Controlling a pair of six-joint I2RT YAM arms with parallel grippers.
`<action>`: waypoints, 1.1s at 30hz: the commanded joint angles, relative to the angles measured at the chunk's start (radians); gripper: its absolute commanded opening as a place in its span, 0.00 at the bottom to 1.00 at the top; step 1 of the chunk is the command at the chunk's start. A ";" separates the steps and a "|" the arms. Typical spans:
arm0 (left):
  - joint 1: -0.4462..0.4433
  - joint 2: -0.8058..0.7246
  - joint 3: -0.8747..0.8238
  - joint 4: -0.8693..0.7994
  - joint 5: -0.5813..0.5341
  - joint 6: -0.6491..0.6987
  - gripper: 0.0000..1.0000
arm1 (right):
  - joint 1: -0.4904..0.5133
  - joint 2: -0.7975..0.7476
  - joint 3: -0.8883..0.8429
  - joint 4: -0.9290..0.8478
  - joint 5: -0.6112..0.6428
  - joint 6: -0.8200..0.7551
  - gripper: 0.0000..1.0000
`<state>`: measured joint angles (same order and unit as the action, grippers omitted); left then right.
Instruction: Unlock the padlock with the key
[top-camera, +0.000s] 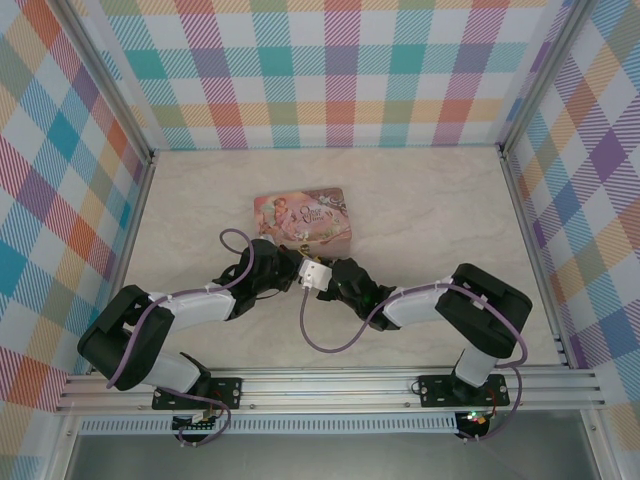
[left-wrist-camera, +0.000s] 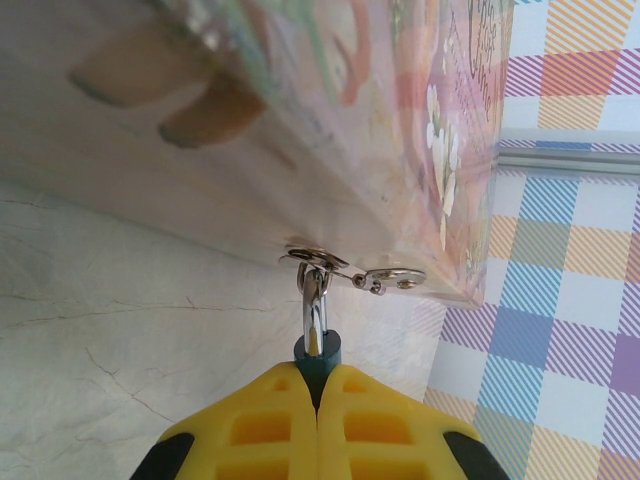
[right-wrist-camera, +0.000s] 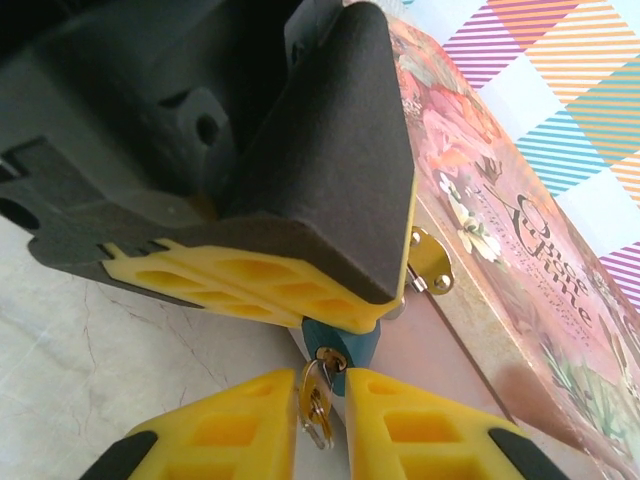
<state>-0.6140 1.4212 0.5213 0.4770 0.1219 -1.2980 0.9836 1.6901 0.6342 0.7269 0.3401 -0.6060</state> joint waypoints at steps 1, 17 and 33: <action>-0.012 -0.004 0.027 0.054 -0.007 -0.012 0.00 | 0.006 0.012 0.019 0.049 0.021 0.022 0.18; -0.024 0.006 0.037 0.069 -0.004 -0.021 0.00 | 0.000 -0.028 0.086 -0.124 0.078 0.361 0.00; -0.035 0.038 0.029 0.103 -0.016 -0.030 0.00 | -0.036 -0.072 0.105 -0.263 -0.021 0.768 0.00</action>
<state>-0.6289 1.4597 0.5304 0.5079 0.0883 -1.3243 0.9649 1.6585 0.7238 0.4786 0.3252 0.1253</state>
